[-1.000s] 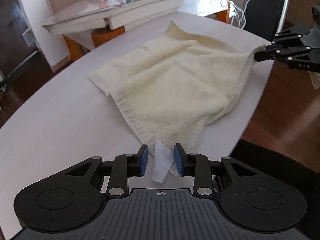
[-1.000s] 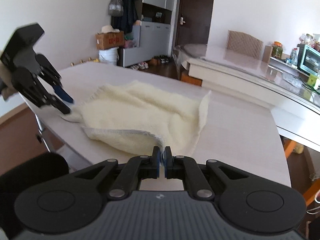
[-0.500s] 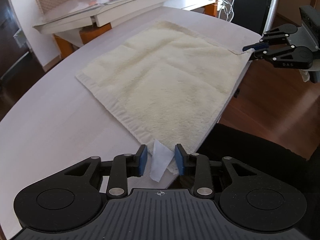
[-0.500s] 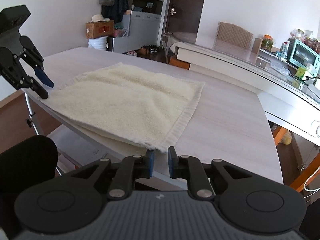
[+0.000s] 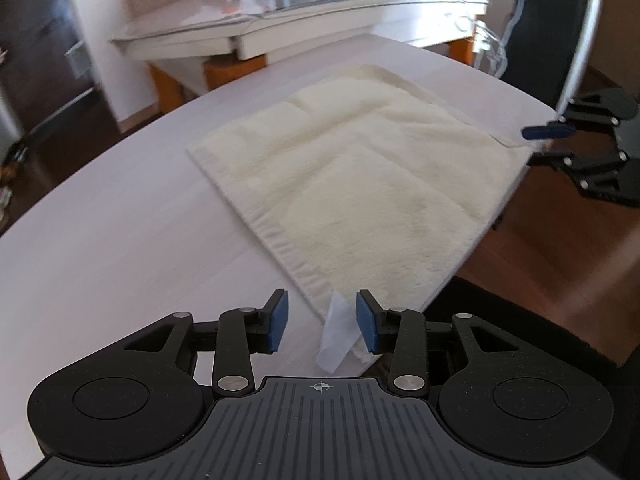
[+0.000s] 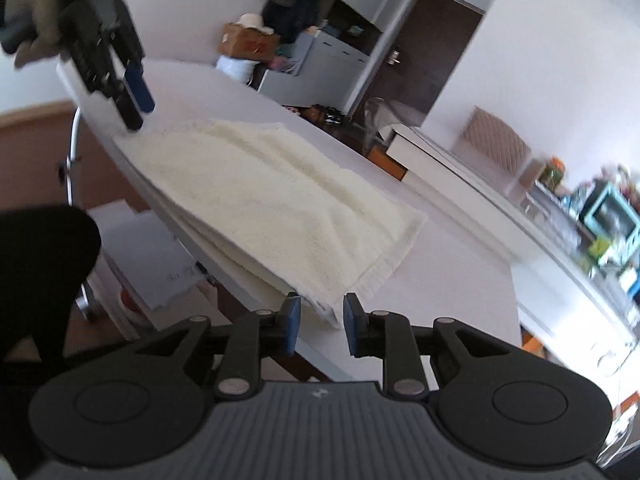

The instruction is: Fold towel

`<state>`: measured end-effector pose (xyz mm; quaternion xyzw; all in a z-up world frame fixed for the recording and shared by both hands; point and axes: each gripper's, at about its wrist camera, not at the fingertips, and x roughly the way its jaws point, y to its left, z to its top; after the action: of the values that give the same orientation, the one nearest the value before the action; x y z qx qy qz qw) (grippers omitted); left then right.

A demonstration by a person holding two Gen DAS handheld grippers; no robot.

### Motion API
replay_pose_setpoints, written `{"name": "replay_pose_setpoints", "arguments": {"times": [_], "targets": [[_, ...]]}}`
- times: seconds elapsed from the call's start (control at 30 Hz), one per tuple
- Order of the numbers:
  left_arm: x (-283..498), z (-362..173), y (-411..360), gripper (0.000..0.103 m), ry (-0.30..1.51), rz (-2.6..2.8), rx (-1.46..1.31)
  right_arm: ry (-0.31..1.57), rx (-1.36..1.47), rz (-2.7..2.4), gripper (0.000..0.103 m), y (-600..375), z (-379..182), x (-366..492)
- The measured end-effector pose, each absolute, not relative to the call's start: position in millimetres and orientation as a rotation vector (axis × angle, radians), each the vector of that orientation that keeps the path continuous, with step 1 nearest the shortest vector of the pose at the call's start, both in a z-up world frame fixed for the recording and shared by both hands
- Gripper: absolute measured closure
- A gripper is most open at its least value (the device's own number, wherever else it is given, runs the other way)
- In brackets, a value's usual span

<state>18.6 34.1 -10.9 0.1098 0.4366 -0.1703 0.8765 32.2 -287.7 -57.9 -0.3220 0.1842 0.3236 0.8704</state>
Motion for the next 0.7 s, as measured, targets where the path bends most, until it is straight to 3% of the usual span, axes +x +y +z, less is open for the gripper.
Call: {"name": "replay_pose_setpoints", "arguments": {"times": [0.07, 0.13, 0.7], "targets": [[15.8, -10.8, 36.3, 0.062, 0.913, -0.329, 0.211, 0.374, -0.705, 0.682, 0.093, -285.4, -58.9, 31.9], [13.5, -10.6, 37.8, 0.062, 0.917, -0.307, 0.194, 0.372, -0.715, 0.687, 0.095, -284.1, -58.5, 31.5], [10.8, -13.9, 24.7, 0.057, 0.933, -0.308, 0.27, 0.335, -0.713, 0.655, 0.096, -285.6, -38.6, 38.0]]}}
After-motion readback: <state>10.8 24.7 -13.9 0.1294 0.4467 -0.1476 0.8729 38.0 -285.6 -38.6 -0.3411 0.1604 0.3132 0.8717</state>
